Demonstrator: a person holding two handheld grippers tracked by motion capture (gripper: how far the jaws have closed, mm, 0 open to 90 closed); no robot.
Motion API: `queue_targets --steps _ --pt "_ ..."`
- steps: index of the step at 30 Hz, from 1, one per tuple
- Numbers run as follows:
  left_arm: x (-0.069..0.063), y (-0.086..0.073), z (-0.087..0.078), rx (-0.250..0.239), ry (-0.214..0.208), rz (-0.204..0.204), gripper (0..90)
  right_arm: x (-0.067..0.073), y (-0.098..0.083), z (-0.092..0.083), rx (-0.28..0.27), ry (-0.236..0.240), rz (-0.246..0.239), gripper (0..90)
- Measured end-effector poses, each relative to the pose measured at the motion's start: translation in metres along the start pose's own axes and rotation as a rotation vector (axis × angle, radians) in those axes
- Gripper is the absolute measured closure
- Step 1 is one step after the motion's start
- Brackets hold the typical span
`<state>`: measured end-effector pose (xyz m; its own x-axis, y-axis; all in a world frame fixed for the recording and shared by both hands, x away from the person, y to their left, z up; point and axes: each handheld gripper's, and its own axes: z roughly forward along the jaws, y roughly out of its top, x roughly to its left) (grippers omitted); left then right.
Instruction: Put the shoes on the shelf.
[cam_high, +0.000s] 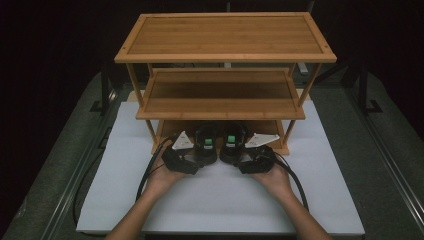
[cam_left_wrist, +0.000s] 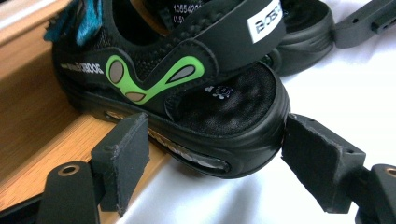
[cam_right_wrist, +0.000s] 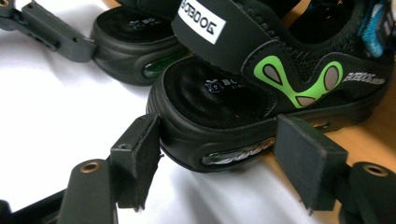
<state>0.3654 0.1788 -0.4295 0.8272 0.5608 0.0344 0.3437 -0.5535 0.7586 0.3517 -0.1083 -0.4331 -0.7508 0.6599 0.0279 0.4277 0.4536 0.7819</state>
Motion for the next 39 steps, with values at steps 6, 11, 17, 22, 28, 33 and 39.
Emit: queue_targets --steps 6,11,17,22,28,33,39 --pt "0.01 0.006 0.011 0.0 0.04 -0.005 23.1 -0.015 0.003 0.008 -0.003 -0.042 0.017 33.5" --pt "0.018 0.01 0.02 -0.005 0.081 -0.005 23.8 -0.021 0.006 0.016 -0.015 -0.063 0.032 33.5" --pt "0.025 0.012 0.028 -0.01 0.088 -0.052 23.9 -0.028 0.004 0.018 -0.029 -0.073 0.061 32.4" --pt "0.021 0.01 0.021 0.003 0.064 -0.074 24.0 -0.028 0.002 0.01 -0.025 -0.052 0.075 27.2" --pt "0.013 0.006 0.007 0.02 0.026 -0.072 19.7 -0.025 -0.002 -0.005 -0.001 -0.035 0.073 22.3" --pt "0.006 0.003 -0.006 0.019 0.011 -0.063 19.1 -0.023 -0.009 -0.021 0.005 -0.035 0.073 20.5" --pt "-0.002 -0.008 -0.024 0.055 0.004 -0.044 17.5 -0.023 -0.021 -0.041 0.013 -0.03 0.076 18.1"
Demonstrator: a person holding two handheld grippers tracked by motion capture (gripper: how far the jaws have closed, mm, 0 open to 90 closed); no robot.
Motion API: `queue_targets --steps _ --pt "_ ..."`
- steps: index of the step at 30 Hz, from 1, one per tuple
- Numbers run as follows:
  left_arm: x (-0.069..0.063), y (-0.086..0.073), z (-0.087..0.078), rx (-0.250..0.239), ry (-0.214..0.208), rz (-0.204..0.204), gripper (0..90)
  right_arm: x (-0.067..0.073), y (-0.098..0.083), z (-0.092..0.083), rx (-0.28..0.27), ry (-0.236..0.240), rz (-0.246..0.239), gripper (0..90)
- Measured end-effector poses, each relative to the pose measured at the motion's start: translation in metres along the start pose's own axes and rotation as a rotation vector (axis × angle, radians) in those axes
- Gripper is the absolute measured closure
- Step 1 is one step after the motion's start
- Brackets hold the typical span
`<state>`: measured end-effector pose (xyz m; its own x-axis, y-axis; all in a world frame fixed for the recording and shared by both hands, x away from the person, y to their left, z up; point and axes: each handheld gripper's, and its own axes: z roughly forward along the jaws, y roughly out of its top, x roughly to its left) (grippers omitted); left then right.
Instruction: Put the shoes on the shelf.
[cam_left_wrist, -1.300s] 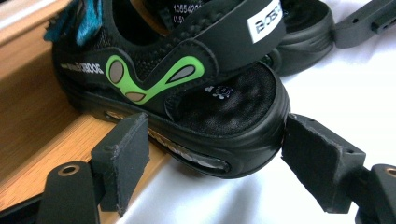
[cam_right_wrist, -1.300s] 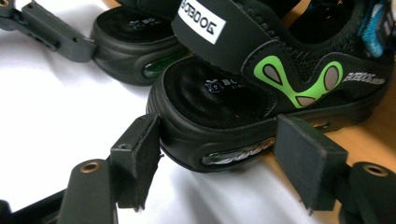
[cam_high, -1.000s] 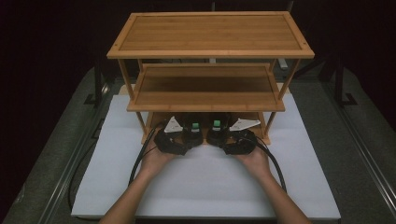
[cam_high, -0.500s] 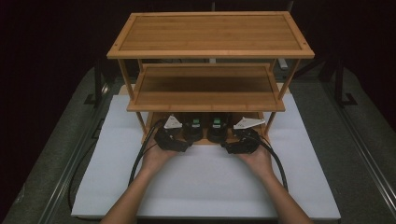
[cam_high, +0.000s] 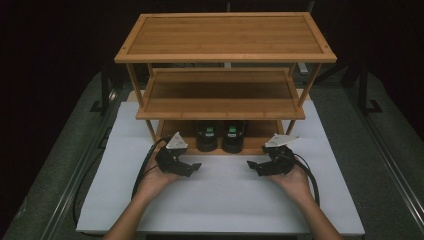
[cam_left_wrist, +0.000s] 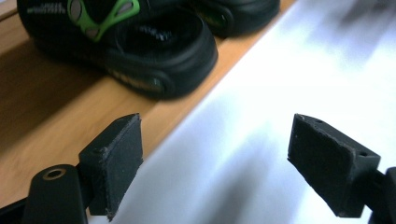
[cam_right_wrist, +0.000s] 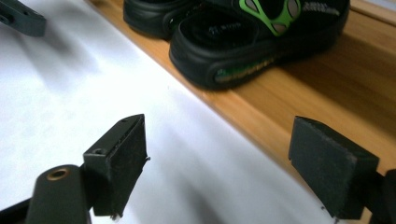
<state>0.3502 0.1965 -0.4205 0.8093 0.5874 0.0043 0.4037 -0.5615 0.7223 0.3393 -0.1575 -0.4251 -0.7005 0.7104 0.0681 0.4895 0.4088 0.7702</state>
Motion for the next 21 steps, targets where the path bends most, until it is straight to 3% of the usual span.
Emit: queue_targets --steps 4,9,13,17,21 --pt "-0.001 -0.013 -0.016 0.008 0.006 -0.006 15.5 -0.001 -0.01 -0.014 0.015 -0.013 0.014 15.6" --pt "0.0 -0.033 -0.038 0.022 0.048 -0.022 9.2 -0.004 -0.026 -0.031 0.0 -0.01 0.02 13.3" --pt "0.0 -0.05 -0.053 0.018 0.058 -0.043 8.7 -0.007 -0.042 -0.047 -0.007 -0.02 0.025 12.4" --pt "-0.002 -0.065 -0.062 0.034 0.072 -0.053 1.4 -0.009 -0.055 -0.056 -0.001 -0.052 0.034 9.6" --pt "-0.006 -0.083 -0.072 0.045 0.084 -0.061 1.4 -0.012 -0.07 -0.065 0.004 -0.08 0.041 8.6"
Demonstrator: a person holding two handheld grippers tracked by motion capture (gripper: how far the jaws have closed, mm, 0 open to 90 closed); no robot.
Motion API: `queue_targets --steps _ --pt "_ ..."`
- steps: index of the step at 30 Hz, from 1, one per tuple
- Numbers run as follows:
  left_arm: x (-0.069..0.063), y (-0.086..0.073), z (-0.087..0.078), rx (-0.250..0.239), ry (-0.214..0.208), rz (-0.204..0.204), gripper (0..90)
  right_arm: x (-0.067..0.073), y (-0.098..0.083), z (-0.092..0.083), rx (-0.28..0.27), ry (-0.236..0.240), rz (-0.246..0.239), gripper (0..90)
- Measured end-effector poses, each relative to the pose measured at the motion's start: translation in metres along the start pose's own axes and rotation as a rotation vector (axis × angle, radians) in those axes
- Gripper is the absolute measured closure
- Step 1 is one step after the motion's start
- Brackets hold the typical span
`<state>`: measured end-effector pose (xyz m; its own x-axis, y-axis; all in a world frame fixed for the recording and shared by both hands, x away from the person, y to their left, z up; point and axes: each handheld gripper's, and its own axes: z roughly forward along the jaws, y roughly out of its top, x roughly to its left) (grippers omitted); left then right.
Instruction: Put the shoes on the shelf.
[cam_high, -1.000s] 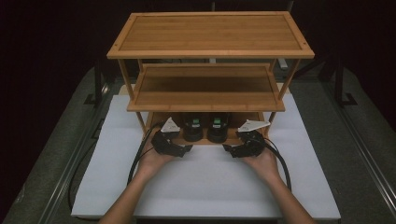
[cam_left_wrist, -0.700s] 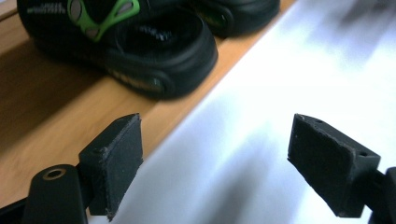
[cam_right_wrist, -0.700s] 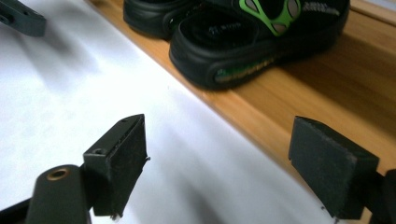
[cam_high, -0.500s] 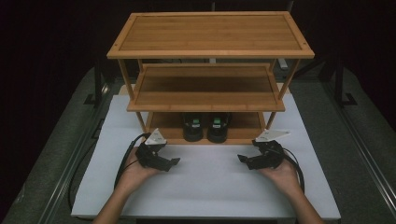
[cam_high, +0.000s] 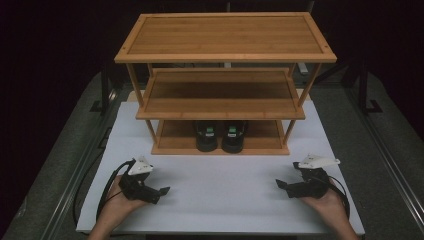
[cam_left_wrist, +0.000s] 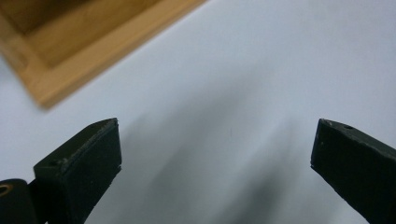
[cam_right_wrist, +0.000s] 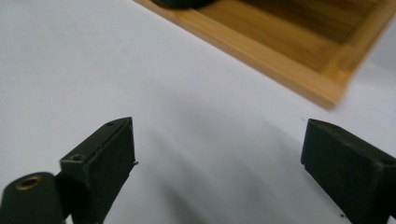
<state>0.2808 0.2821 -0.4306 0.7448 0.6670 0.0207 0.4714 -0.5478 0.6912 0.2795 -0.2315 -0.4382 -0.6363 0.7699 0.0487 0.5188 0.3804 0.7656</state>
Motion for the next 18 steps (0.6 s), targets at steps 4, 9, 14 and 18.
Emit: queue_targets --steps 4,9,14,18 --pt "0.0 -0.017 -0.011 -0.003 0.018 -0.018 1.4 -0.006 -0.013 -0.007 0.012 -0.031 0.023 5.7" --pt "0.001 -0.039 -0.019 0.001 0.033 -0.029 0.0 -0.012 -0.026 -0.015 0.039 -0.086 0.031 4.2" --pt "0.007 -0.052 -0.02 -0.003 0.043 -0.059 0.0 -0.014 -0.035 -0.014 0.089 -0.131 0.036 2.2" --pt "0.007 -0.052 -0.02 -0.005 0.041 -0.06 0.0 -0.017 -0.035 -0.013 0.102 -0.113 0.064 1.9"
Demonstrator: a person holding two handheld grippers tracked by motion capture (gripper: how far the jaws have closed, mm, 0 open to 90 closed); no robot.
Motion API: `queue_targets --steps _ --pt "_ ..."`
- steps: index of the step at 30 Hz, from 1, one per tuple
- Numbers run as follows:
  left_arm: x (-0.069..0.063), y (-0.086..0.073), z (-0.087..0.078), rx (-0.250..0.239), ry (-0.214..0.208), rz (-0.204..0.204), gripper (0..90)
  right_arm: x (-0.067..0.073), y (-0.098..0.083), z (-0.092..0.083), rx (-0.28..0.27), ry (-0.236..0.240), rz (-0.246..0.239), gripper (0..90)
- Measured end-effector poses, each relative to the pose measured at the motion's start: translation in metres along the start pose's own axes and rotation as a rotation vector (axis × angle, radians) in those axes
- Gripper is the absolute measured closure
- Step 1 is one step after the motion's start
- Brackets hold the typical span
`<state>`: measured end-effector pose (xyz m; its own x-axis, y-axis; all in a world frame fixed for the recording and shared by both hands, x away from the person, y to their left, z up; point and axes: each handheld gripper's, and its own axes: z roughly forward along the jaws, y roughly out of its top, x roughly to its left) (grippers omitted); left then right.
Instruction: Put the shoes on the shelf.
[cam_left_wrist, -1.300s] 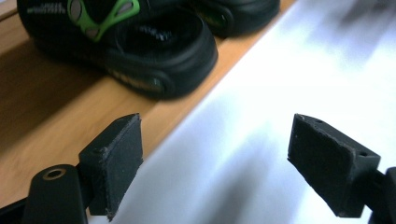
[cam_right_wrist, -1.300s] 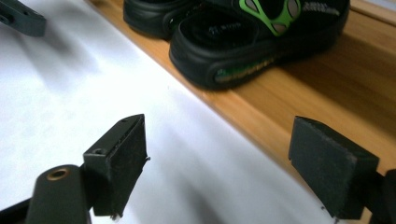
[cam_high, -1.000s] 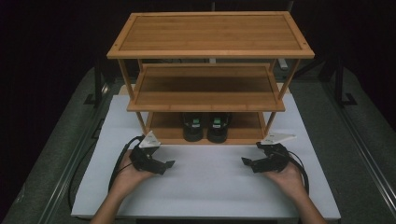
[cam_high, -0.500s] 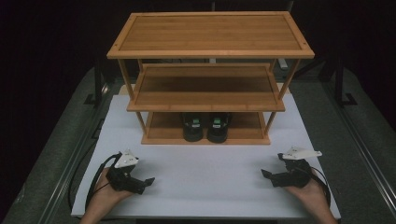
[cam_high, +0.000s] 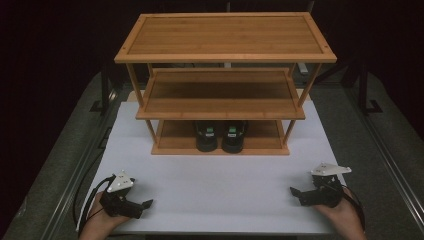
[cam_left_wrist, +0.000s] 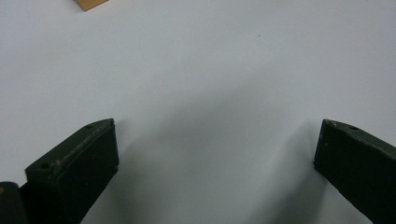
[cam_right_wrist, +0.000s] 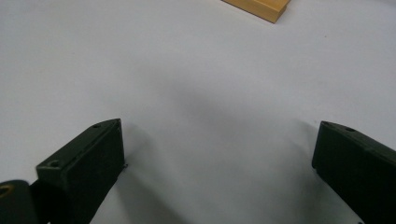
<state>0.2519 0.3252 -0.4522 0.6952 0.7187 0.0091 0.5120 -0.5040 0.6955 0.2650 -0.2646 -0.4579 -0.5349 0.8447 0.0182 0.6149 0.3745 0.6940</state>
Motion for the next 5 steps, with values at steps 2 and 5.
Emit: queue_targets --steps 2,5 --pt "0.0 -0.0001 -0.0001 0.001 0.0 0.0 0.0 0.0002 -0.0001 0.0 -0.001 0.0 0.001 1.9" --pt "-0.0002 -0.0001 -0.0001 0.001 0.001 0.002 0.0 0.0002 -0.0003 0.0 -0.002 0.0 0.001 1.9"
